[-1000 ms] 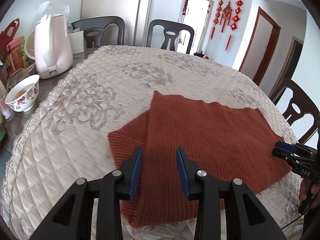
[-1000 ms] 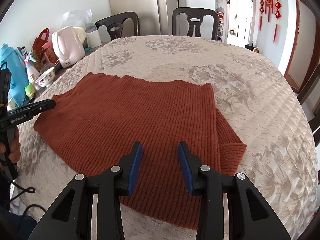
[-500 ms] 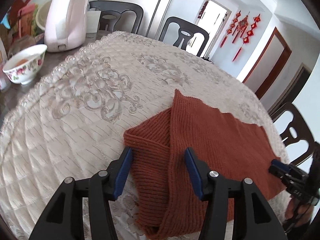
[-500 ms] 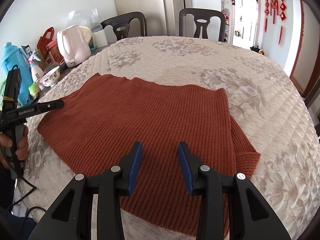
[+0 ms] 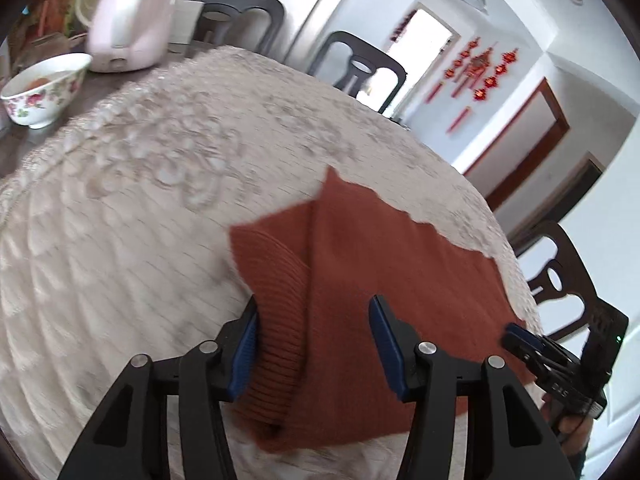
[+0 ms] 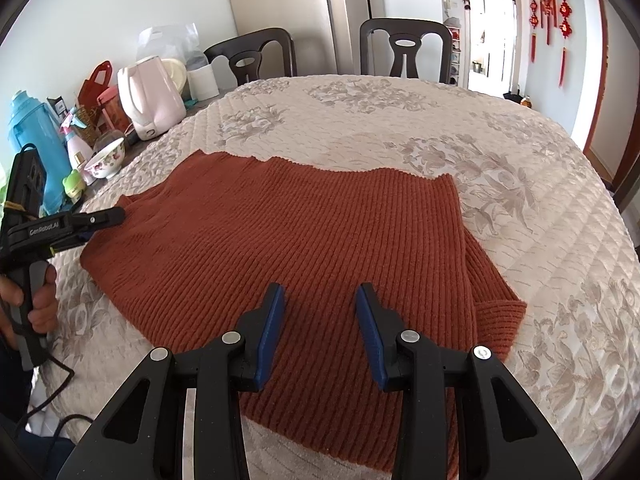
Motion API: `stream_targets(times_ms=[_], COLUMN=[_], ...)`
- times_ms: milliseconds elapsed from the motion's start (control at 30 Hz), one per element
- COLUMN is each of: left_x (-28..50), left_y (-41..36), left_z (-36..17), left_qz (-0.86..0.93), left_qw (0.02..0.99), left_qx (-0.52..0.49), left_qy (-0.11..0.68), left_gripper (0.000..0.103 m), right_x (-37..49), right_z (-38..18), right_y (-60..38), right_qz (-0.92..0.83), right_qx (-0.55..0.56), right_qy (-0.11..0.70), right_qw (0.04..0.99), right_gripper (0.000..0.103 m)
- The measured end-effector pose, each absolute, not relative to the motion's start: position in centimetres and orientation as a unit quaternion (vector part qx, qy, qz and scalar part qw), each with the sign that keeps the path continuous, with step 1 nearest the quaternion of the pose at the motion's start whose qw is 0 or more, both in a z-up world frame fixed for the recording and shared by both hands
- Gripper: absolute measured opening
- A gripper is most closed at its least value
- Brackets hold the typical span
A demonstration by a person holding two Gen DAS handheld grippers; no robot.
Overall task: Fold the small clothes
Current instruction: 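Move both open grippers back to the folded side edge of the sweater, then close both grippers on the sweater's folded edge and lift it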
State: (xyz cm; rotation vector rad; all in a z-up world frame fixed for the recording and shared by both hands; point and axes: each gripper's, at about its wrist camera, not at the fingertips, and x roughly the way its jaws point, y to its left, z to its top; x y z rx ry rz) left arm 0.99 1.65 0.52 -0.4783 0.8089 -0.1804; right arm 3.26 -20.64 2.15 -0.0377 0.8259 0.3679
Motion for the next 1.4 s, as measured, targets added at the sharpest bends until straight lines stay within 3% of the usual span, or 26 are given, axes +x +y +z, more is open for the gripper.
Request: stream_targets(times_ms=[33,167,500,567,867,1000,1100,1400], left_x=[1.0,1.1,2.0,2.7,6.0,4.6,3.2,3.0], left_y=[1.4,1.0,-3.5,-5.9,-14.4,-13.4,-11.2,-5.6], left_z=[0.5,0.9,7.1,8.0,2.2,3.7,5.3,3.3], left_qz=[-0.089,-0.081,-0.184,-0.224,-0.305,-0.319,-0.312,-0.205], left_qw=[0.888,0.892,0.900,0.895,0.839,0.842,0.860,0.890], left_qx=[-0.229,-0.219,-0.208,-0.198,-0.153,-0.161,-0.163,-0.162], left_qy=[0.389,0.388,0.336,0.330,0.425,0.404,0.370,0.373], left_gripper=[0.040,0.023,0.016,0.010,0.011,0.020,0.039,0.040], right_x=[3.2,3.0,2.6,2.4,1.9,2.1,2.6,5.4], right_z=[2.1,2.2,2.9,3.2,3.6,3.5,3.5,2.1], right_y=[-20.7,-21.0,-22.9,-23.5,-26.1,-26.5,-26.3,-22.8], right_qz=[0.179,0.181,0.172,0.171,0.159,0.170,0.192,0.307], right_qx=[-0.017,-0.012,0.012,0.022,0.066,0.089,0.115,0.231], right_qy=[0.398,0.396,0.385,0.381,0.384,0.389,0.393,0.437], right_qw=[0.900,0.900,0.907,0.908,0.907,0.901,0.892,0.813], right_gripper=[0.039,0.039,0.039,0.039,0.039,0.039,0.039,0.044])
